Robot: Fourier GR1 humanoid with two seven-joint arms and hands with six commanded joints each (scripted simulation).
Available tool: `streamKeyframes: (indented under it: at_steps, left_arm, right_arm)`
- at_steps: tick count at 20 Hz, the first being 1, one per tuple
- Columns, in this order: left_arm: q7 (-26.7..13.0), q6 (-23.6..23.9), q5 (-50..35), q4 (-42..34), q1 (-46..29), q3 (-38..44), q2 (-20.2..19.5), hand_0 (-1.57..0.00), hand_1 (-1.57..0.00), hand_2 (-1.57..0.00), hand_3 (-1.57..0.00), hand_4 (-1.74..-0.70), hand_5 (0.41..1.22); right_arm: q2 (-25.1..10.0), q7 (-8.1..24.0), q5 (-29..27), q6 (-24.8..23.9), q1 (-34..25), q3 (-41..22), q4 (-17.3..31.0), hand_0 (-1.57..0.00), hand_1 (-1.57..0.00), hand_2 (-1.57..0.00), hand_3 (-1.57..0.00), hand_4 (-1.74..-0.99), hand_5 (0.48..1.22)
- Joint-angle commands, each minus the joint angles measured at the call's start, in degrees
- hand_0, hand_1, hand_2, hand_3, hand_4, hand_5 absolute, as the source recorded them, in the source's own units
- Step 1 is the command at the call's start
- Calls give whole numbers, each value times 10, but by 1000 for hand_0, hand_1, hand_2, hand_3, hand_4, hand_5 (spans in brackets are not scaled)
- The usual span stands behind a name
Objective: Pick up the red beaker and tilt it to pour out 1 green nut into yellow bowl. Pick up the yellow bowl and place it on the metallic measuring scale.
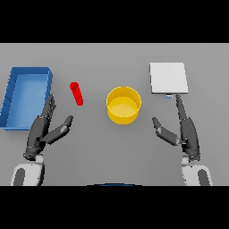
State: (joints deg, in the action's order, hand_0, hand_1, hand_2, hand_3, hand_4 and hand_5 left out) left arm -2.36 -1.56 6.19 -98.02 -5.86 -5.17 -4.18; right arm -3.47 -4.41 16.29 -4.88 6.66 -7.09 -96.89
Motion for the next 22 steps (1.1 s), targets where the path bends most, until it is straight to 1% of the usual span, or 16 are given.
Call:
streamKeyframes:
  at_steps: [1, 2, 3, 4, 5, 6, 8, 9, 10, 11, 12, 14, 16, 19, 21, 22]
  left_arm:
    - [0, -2, 5, -2, -1, -3, -4, 1, 1, 1, 1, -1161, 602]
    - [-1, -5, 4, -2, 1, -2, -7, 1, 1, 1, 1, -1159, 602]
    - [-3, -3, 12, 10, 13, -6, -5, 1, 1, 1, 1, -1163, 604]
    - [-4, -1, 17, 36, 27, -6, -1, 1, 1, 1, 1, -1170, 605]
    - [-4, 3, 22, 60, 49, -5, 4, 1, 1, 1, 1, -1191, 611]
    - [2, 8, 29, 78, 62, -5, 8, 1, 1, 1, 1, -1208, 615]
    - [24, 13, 37, 122, 91, 2, 7, 1, 1, 1, 1, -1222, 626]
    - [28, 21, 44, 148, 108, 4, 10, 1, 1, 1, 1, -1227, 629]
    - [33, 23, 44, 171, 122, 9, 10, 1, 1, 1, 1, -1233, 636]
    - [30, 25, 44, 189, 142, 12, 15, 1, 1, 1, 1, -1240, 641]
    - [41, 24, 45, 205, 152, 14, 13, 1, 1, 1, 1, -1248, 650]
    - [52, 30, 46, 232, 174, 22, 14, 1, 1, 1, 1, -1262, 668]
    - [60, 29, 41, 266, 199, 33, 11, 1, 1, 1, 1, -1271, 677]
    - [58, 31, 42, 298, 231, 38, 14, 1, 1, 1, 1, -1287, 685]
    - [64, 34, 44, 327, 250, 44, 13, 1, 1, 1, 1, -1298, 689]
    - [67, 35, 49, 334, 257, 43, 12, 1, 1, 1, 1, -1298, 691]
  right_arm:
    - [2, -1, -3, 2, 1, -2, -5, 1, 1, 1, 1, -1192, 600]
    - [2, -3, -8, 4, 4, 1, -3, 1, 1, 1, 1, -1199, 603]
    - [0, 3, -17, 11, 0, 4, -8, 1, 1, 1, 1, -1212, 607]
    - [-1, -1, -25, 15, -6, 7, 1, 1, 1, 1, 1, -1224, 611]
    - [-1, -6, -17, 14, 2, 1, -4, 1, 1, 1, 1, -1230, 617]
    - [-5, -4, -17, 14, -2, 5, -3, 1, 1, 1, 1, -1236, 623]
    - [-4, -14, -20, 15, 0, 5, -6, 1, 1, 1, 1, -1256, 631]
    - [-6, -11, -23, 16, -4, 8, -7, 1, 1, 1, 1, -1260, 633]
    - [-2, -19, -28, 21, 7, 4, -13, 1, 1, 1, 1, -1267, 632]
    - [-4, -11, -32, 23, 2, 7, -8, 1, 1, 1, 1, -1273, 632]
    - [-5, -8, -33, 23, 1, 8, -12, 1, 1, 1, 1, -1280, 634]
    - [-4, -8, -29, 18, -5, 10, -1, 1, 1, 1, 1, -1278, 634]
    - [-8, -25, -26, 22, 6, 7, -6, 1, 1, 1, 1, -1268, 635]
    - [-4, -2, -27, 19, -6, 9, -2, 1, 1, 1, 1, -1269, 638]
    - [-5, -11, -31, 21, -4, 10, 2, 1, 1, 1, 1, -1270, 642]
    - [-5, -22, -33, 21, -1, 11, -3, 1, 1, 1, 1, -1272, 644]
